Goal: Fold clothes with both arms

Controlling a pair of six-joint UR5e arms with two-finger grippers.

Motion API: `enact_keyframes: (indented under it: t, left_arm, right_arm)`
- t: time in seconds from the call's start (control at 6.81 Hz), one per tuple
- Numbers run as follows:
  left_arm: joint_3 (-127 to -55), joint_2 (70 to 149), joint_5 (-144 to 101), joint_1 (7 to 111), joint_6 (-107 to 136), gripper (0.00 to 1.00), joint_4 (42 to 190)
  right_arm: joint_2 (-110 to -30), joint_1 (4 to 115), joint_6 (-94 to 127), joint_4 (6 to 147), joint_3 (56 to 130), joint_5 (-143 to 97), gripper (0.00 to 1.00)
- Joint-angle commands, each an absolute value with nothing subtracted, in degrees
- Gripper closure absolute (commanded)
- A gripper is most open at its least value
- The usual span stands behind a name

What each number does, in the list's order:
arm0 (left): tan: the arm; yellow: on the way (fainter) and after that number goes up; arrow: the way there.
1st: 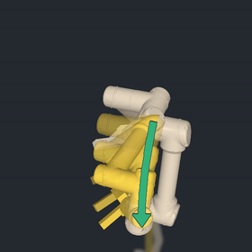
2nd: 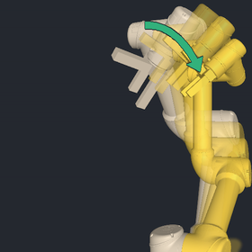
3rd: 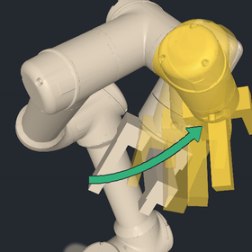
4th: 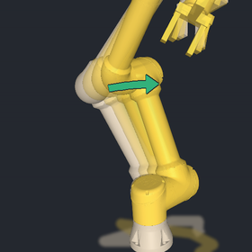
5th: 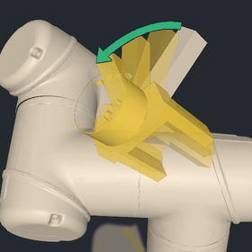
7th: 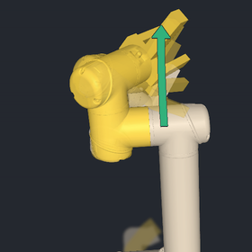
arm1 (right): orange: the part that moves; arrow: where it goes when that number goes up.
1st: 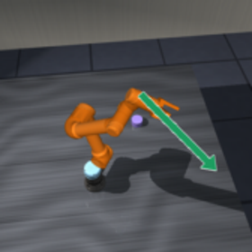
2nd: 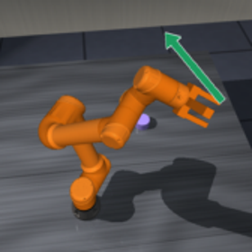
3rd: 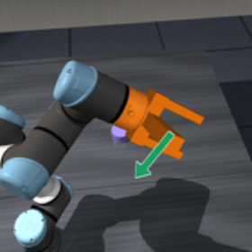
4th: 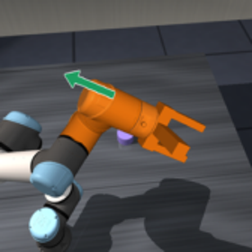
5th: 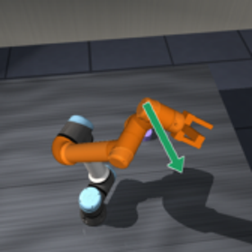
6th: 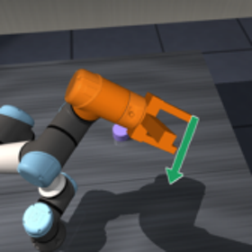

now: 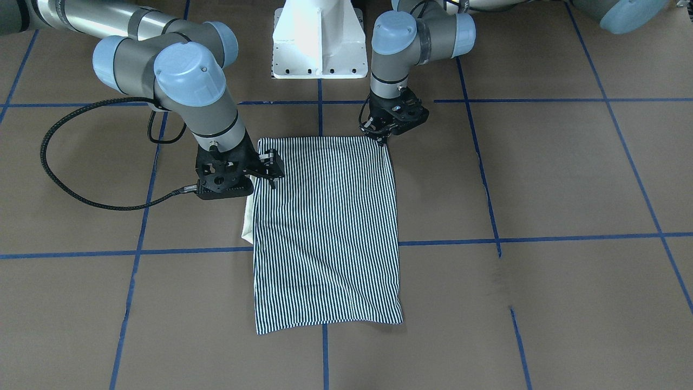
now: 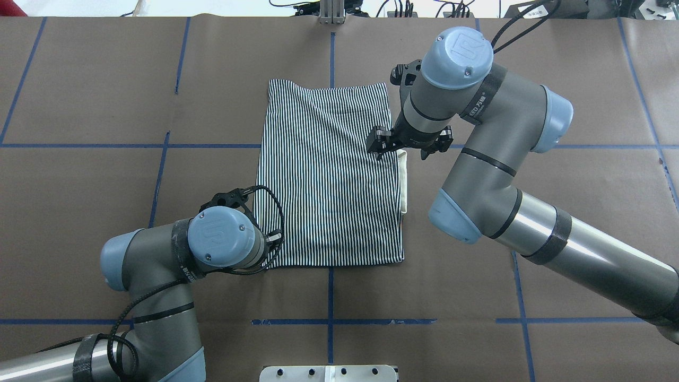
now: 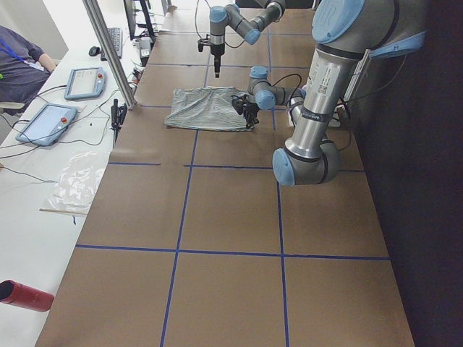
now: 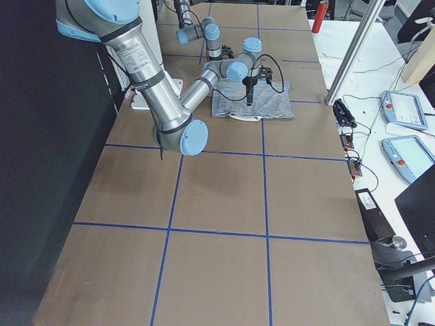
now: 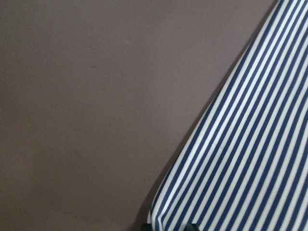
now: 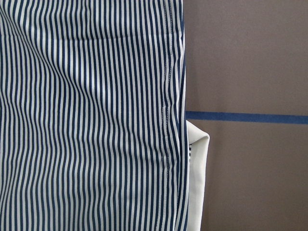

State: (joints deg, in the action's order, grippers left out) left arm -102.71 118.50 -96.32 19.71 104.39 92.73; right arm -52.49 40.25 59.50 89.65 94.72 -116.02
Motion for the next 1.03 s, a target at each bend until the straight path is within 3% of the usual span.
enact_keyframes:
  t: [0.0,0.29,0.88]
  left_arm:
    - [-103.7,118.2,-96.4,19.3,103.4,1.00,92.5]
    - [-109.3,116.7,-96.7,19.5,96.0,1.00,89.5]
    - [-108.8,117.0,-96.7,19.4,93.5,1.00,89.5]
  right_arm:
    - [-53.0,40.3,59.6,89.7,95.3,-116.1,0.00]
    - [-53.8,36.3,70.8,89.5,99.4,-116.0,0.00]
    - [-53.4,25.8,107.3,89.5,99.8,-108.1,0.00]
